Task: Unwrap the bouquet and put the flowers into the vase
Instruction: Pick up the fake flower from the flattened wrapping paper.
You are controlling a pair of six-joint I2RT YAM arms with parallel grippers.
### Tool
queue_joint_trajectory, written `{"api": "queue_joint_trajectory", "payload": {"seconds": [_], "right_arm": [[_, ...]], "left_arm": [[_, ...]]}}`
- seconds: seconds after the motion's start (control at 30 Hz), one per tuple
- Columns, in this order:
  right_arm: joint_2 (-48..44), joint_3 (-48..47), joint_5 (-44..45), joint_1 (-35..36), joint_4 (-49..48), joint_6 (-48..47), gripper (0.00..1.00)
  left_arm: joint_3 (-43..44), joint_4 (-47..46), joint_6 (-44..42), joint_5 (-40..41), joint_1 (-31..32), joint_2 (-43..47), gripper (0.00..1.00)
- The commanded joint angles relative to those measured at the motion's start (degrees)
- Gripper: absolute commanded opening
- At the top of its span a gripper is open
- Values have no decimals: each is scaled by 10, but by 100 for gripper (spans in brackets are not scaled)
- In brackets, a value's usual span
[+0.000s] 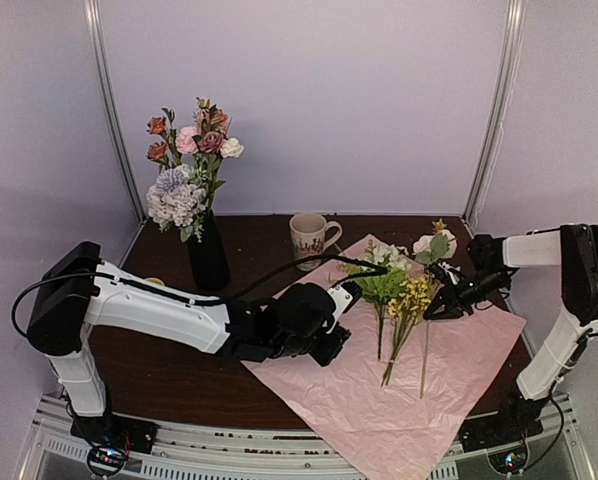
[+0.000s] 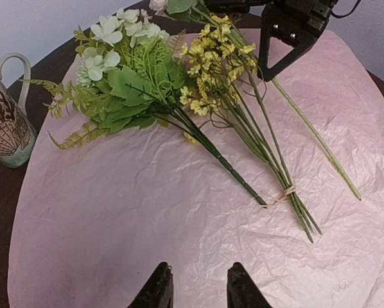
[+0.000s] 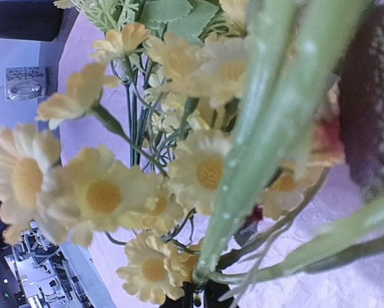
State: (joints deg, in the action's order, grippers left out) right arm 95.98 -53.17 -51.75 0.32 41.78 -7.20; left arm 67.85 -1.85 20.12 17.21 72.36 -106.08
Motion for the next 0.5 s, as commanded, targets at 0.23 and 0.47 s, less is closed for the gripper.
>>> {"api": "queue_joint_trajectory", "payload": {"seconds": [0.23,0.47], "right_arm": [[-32,-76,185,0,41,-59,25],[-41,-49,208,11,76,-59,39]], "left_arm": [[-19,-32,-7,7,-4,26,32],[-19,-38,-7,4,-4,25,32]]}}
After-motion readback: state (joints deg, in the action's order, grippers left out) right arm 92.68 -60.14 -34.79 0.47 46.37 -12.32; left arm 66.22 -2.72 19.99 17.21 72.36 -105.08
